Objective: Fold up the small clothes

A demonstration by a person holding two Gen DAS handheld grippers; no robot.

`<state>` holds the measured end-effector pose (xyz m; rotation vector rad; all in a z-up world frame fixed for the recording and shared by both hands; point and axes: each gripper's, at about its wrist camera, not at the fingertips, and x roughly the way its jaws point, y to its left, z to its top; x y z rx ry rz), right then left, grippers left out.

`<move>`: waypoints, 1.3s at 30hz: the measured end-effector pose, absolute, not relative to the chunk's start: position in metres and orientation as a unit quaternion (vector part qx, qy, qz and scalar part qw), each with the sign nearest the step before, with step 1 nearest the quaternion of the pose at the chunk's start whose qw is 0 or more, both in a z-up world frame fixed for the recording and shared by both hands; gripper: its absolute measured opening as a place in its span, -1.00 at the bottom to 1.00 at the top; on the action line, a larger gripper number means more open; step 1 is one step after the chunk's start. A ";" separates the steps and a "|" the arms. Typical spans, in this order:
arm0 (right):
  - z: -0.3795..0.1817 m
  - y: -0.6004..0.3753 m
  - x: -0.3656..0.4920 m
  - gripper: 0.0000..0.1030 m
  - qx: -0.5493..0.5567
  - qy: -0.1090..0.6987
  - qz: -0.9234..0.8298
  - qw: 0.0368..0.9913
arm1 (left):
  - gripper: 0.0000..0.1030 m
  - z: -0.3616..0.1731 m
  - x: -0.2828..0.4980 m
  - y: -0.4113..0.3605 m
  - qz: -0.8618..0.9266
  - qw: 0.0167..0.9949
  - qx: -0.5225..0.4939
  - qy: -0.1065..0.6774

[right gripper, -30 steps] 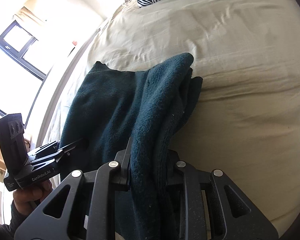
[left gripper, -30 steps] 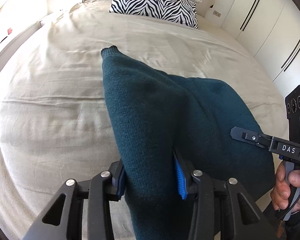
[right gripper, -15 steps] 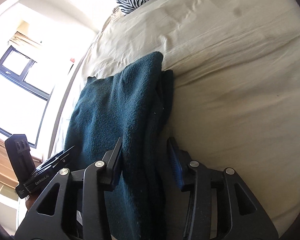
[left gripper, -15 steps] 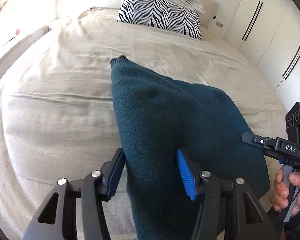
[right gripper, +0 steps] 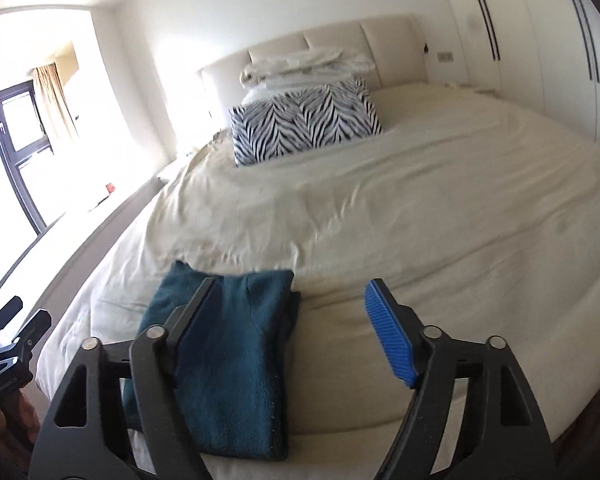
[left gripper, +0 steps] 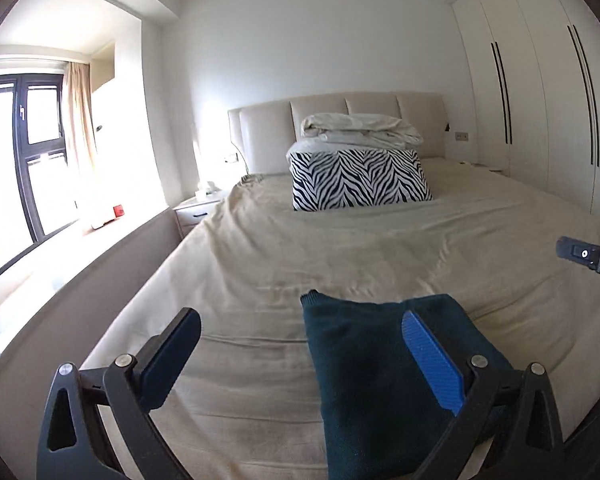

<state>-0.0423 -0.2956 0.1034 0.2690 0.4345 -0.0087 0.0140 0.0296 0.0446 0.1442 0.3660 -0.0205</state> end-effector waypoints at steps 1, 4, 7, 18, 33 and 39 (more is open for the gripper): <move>0.118 -0.292 -0.054 0.79 0.123 0.185 -0.009 0.975 | 1.00 0.053 0.008 0.030 0.003 0.983 0.071 0.172; 0.156 -0.279 -0.081 1.00 0.083 0.105 -0.041 0.990 | 1.00 0.070 -0.001 0.033 0.015 0.985 0.057 0.163; 0.184 -0.271 -0.097 1.00 0.061 0.076 -0.037 0.995 | 1.00 0.075 0.001 0.035 0.011 0.981 0.036 0.190; 0.146 -0.256 -0.082 1.00 0.076 0.257 -0.047 0.962 | 1.00 0.004 0.025 0.040 0.007 0.938 -0.007 0.346; 0.022 -0.219 -0.056 1.00 0.058 0.435 -0.059 0.896 | 1.00 -0.056 0.030 0.040 -0.006 0.907 -0.009 0.420; 0.016 -0.217 -0.056 1.00 0.047 0.446 -0.056 0.892 | 1.00 -0.062 0.031 0.043 -0.008 0.904 -0.013 0.427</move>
